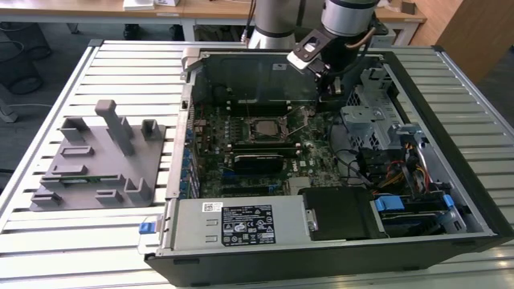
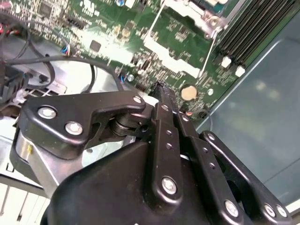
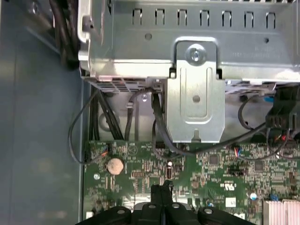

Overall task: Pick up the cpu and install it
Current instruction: 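Close the cpu cover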

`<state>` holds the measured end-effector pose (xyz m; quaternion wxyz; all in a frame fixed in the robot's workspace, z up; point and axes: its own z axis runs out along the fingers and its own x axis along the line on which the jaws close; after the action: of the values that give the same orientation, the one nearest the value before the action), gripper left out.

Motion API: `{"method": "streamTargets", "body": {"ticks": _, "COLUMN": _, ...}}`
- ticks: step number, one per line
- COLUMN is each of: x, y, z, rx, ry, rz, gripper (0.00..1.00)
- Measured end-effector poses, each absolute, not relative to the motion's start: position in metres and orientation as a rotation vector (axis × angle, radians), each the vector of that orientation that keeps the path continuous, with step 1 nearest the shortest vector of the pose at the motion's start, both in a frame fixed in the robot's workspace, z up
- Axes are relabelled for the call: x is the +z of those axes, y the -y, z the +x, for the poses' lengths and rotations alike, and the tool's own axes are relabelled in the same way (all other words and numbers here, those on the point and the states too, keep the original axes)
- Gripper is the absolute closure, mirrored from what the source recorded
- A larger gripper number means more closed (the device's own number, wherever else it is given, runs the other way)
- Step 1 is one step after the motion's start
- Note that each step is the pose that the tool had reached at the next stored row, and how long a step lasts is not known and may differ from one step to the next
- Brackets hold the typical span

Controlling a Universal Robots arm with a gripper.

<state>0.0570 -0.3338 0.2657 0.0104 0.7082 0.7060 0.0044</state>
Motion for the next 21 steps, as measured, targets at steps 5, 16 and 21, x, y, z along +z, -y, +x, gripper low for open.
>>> {"method": "streamTargets", "body": {"ticks": 5, "x": 0.265, "y": 0.334, "z": 0.058, "rx": 0.01, "ry": -2.201, "rz": 2.208, "gripper": 0.89}}
{"method": "streamTargets", "body": {"ticks": 16, "x": 0.246, "y": 0.334, "z": 0.054, "rx": 0.01, "ry": -2.203, "rz": 2.207, "gripper": 0.89}}
{"method": "streamTargets", "body": {"ticks": 21, "x": 0.242, "y": 0.334, "z": 0.049, "rx": 0.01, "ry": -2.206, "rz": 2.204, "gripper": 0.89}}
